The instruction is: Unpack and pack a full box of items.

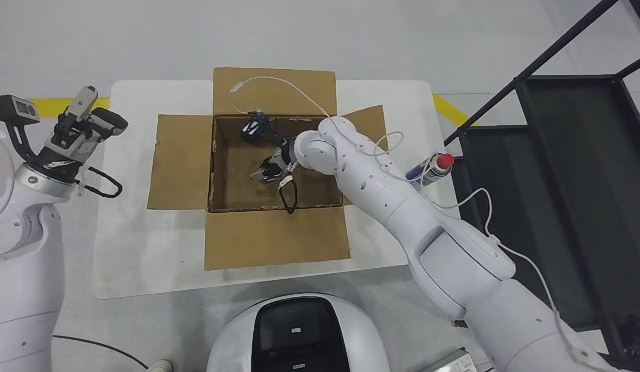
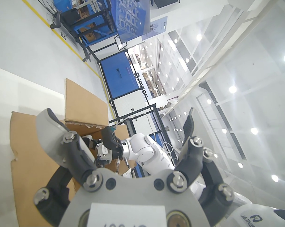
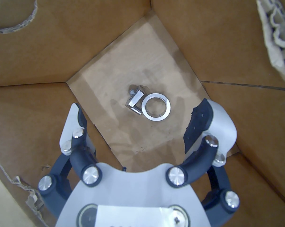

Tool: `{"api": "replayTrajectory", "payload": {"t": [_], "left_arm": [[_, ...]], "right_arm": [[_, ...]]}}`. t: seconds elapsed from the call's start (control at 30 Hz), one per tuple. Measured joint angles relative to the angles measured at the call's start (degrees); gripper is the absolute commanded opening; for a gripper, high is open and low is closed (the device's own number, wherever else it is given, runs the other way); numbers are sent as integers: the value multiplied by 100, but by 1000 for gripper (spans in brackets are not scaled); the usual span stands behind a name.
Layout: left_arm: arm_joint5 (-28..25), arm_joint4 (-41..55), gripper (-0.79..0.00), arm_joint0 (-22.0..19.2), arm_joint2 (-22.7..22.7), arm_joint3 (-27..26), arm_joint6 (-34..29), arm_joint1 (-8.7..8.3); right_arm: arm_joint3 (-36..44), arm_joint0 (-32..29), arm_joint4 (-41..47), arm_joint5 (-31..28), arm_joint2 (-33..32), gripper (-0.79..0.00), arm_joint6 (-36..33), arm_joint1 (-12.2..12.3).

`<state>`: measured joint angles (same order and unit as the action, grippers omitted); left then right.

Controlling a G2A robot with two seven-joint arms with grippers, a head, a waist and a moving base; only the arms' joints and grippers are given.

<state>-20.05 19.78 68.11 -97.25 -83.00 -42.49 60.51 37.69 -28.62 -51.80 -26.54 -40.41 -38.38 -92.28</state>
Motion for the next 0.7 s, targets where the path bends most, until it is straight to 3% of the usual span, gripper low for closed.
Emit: {"api": "replayTrajectory", "payload": {"t": [0.37, 0.57, 0.6, 0.67, 0.7], "left_arm": [[-1, 1, 0, -1, 1, 0, -1, 0], [-1, 1, 0, -1, 1, 0, -1, 0], [-1, 1, 0, -1, 1, 0, -1, 0], [-1, 1, 0, -1, 1, 0, -1, 0], [-1, 1, 0, -1, 1, 0, -1, 0]], "right_arm": [[-49, -185, -342, -475, -34, 0, 605, 97], [-248, -245, -424, -320, -67, 0, 856, 100], [-275, -247, -424, -275, -65, -58, 874, 89], [-316, -244, -423, -215, -54, -286, 905, 68], [-354, -240, -423, -166, -47, -360, 944, 52]]}}
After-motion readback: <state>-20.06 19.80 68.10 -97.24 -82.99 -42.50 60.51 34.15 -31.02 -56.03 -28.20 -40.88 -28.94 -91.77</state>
